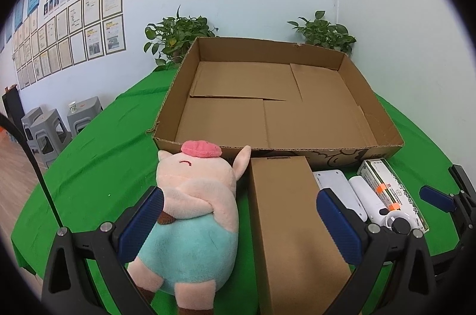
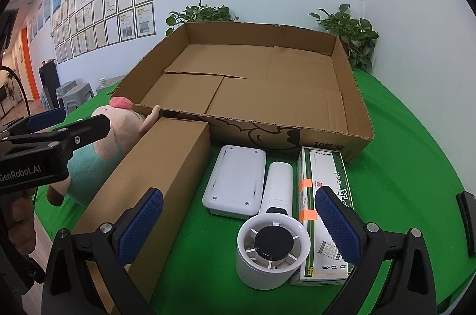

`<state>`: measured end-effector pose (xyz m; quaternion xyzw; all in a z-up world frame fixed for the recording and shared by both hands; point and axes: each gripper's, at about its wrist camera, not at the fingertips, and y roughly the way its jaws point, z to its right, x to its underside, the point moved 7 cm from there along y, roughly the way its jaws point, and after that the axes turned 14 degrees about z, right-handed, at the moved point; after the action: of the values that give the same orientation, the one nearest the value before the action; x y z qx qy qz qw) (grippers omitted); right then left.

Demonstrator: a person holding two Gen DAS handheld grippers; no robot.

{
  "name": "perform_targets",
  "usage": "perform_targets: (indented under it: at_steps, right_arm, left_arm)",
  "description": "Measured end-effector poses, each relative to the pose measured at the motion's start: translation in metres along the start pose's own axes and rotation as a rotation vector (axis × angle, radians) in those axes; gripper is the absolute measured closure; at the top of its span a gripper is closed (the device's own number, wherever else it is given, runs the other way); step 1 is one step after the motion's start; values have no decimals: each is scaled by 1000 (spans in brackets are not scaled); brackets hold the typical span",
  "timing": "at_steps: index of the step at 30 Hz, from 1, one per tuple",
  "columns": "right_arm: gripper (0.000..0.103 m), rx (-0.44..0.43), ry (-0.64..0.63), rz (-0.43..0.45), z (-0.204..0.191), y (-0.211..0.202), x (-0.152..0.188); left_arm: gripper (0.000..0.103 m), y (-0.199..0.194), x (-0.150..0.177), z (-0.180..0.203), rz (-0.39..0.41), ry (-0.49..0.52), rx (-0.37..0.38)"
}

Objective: Organize objects
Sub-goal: 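Move the left tool toward the pig plush while the right tool approaches it too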

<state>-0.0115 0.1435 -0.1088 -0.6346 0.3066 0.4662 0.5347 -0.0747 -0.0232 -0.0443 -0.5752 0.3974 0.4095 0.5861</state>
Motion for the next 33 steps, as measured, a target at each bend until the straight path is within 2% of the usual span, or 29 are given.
perform_targets:
  at_steps: [33]
  right_arm:
    - [0, -21, 6, -12, -2, 6, 3]
  left_arm:
    - [1, 5, 11, -2, -54, -24, 14]
